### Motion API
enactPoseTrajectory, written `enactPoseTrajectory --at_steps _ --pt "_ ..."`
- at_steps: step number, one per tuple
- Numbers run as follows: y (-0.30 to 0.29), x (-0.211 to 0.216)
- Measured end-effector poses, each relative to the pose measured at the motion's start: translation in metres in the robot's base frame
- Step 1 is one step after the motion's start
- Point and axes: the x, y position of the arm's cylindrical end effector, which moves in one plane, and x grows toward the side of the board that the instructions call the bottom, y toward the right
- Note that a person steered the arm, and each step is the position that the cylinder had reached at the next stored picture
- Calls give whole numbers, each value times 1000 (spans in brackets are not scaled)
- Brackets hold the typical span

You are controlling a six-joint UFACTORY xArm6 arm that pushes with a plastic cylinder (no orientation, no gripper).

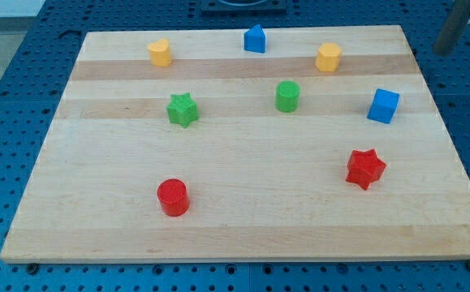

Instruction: Move the blue cube to the center right of the board

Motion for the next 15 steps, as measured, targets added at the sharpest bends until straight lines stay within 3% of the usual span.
enactPoseTrajectory --at_steps 9,15 --pt "-138 36" --pt "-151 95"
